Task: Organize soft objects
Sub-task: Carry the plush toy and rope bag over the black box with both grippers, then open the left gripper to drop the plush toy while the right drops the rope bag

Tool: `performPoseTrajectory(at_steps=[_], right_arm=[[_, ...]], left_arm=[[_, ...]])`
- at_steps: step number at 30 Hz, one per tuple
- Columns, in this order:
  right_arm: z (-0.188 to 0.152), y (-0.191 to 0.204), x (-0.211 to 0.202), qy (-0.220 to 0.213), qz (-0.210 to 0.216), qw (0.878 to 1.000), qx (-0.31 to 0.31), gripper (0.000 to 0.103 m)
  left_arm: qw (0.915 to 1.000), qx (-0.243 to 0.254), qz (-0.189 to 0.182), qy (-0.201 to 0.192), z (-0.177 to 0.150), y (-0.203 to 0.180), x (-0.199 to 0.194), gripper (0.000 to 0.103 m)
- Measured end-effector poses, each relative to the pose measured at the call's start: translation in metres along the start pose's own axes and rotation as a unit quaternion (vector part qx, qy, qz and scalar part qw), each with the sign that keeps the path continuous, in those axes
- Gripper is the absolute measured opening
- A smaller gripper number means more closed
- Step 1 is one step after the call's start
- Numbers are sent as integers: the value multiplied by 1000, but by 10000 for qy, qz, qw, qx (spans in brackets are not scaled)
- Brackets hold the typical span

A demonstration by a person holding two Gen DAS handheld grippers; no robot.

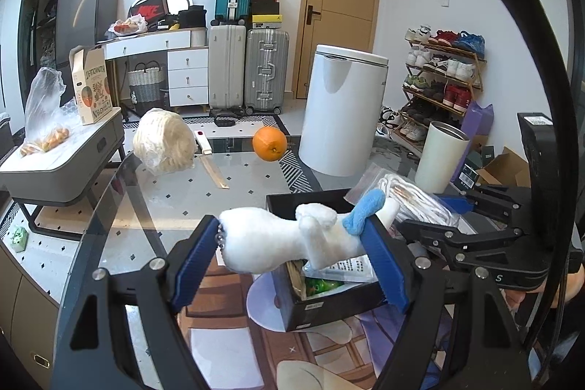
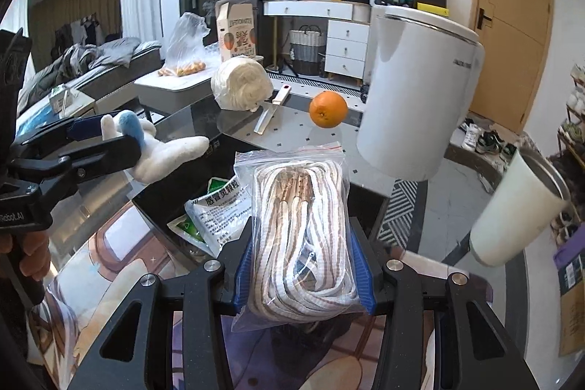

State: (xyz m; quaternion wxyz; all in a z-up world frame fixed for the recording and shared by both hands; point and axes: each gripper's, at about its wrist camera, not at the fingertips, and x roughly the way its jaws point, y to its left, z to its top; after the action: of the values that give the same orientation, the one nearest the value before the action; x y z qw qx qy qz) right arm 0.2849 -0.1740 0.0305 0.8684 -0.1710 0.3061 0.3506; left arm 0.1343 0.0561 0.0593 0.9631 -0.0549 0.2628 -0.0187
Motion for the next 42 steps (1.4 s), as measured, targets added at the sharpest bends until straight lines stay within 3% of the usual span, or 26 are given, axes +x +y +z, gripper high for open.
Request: performPoseTrajectory(at_steps=[18, 25, 30, 42], right_arm=[[4, -16, -7, -116, -193, 9997, -93, 46], [5, -15, -9, -161, -136, 9996, -165, 46], [5, -14, -4, -115, 5, 9996, -258, 46], [14, 10, 13, 241, 798, 9883, -1274, 46]], left_arm=[[9987, 176, -230, 412, 1, -18, 48, 82], [9987, 260, -213, 380, 2, -18, 47, 100], [9991, 246, -138, 321, 2, -12, 39, 102], [9996, 103, 42, 268, -12, 3, 18, 103]])
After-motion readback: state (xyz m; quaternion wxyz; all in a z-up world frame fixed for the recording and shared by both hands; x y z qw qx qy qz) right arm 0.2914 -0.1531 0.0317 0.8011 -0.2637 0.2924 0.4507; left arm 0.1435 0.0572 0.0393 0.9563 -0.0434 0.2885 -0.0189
